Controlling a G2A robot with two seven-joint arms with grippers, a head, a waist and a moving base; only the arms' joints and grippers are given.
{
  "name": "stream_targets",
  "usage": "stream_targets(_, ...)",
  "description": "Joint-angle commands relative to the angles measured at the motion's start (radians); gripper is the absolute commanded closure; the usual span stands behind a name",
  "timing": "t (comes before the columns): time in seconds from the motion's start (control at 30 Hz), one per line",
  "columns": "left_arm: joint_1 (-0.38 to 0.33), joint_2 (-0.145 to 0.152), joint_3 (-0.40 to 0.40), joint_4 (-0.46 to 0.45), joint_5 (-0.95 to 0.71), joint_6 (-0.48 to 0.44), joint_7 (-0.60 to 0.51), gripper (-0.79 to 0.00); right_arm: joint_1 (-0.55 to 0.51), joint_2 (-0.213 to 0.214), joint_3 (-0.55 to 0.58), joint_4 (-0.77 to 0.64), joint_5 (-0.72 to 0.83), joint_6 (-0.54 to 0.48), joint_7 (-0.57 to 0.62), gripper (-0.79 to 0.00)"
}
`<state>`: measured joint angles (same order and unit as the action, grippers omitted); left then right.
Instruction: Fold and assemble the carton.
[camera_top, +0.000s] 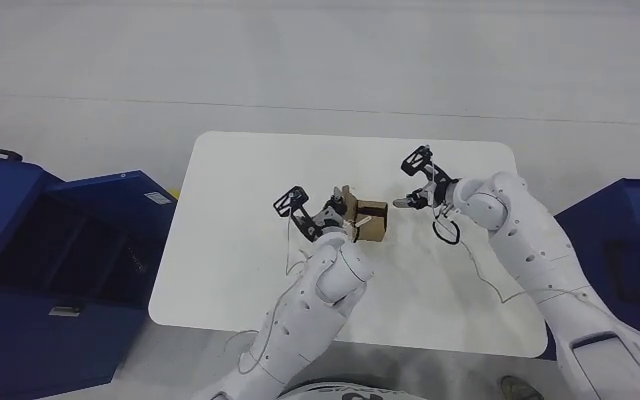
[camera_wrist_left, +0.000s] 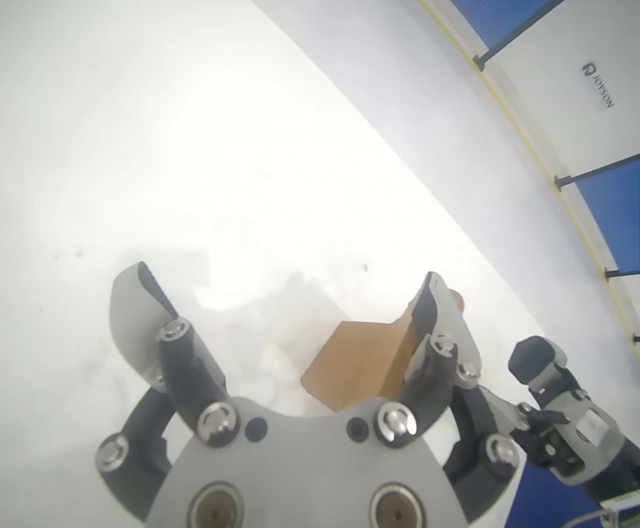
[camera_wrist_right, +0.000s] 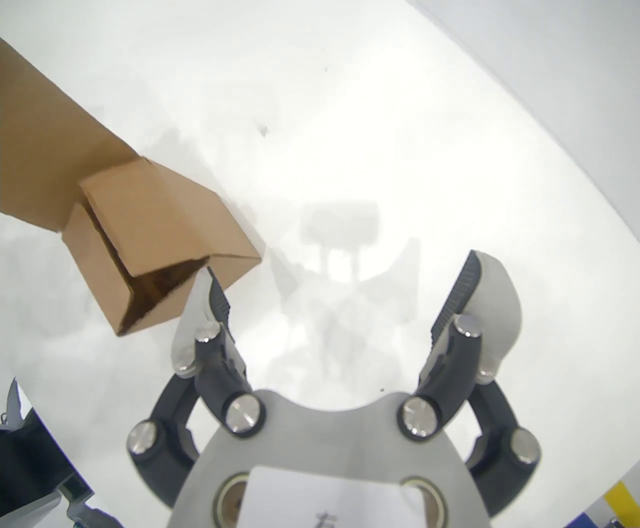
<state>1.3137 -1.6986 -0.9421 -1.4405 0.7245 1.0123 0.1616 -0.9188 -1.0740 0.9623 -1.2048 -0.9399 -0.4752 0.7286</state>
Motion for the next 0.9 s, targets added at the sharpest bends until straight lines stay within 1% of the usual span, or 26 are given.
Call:
stream_targets(0.0,-0.011,-0.01,0.001,0.032,0.034,0.0,-0.041,-0.785,-0.019,0.002,-0.001,-0.013,-0.006,0.006,0.017,-0.785)
stream_targets(0.07,-0.01,-0.018,0.0,0.035,0.069,0.0,-0.078,-0.785,-0.028,0.001,-0.002,-0.019,-0.003,0.01,0.01,-0.785)
stream_targets(0.17,0.009,-0.024,-0.002,0.001,0.112,0.0,-0.143,-0.785,-0.029,-0.002,-0.007,-0.019,0.004,0.005,0.003,-0.785)
stream_targets(0.3,0.036,-0.016,-0.001,-0.052,0.175,0.0,-0.225,-0.785,-0.022,-0.007,-0.017,-0.014,0.014,-0.003,-0.002,-0.785)
stream_targets(0.4,0.052,-0.008,0.022,-0.087,0.21,0.0,-0.291,-0.785,-0.015,-0.011,-0.024,-0.011,0.018,-0.009,-0.002,-0.785)
stream_targets(0.47,0.06,-0.004,0.03,-0.094,0.239,0.0,-0.314,-0.785,-0.012,-0.013,-0.03,-0.013,0.016,-0.016,0.002,-0.785)
stream_targets(0.6,0.055,-0.002,0.05,-0.068,0.266,0.0,-0.345,-0.785,-0.011,-0.015,-0.033,-0.013,0.019,-0.024,0.004,-0.785)
stream_targets(0.73,0.035,-0.007,0.078,-0.024,0.262,0.0,-0.352,-0.785,-0.016,-0.015,-0.03,-0.013,0.033,-0.033,0.006,-0.785)
stream_targets(0.87,0.018,-0.013,0.082,0.016,0.251,0.0,-0.335,-0.785,-0.022,-0.009,0.002,-0.009,0.063,-0.042,-0.01,-0.785)
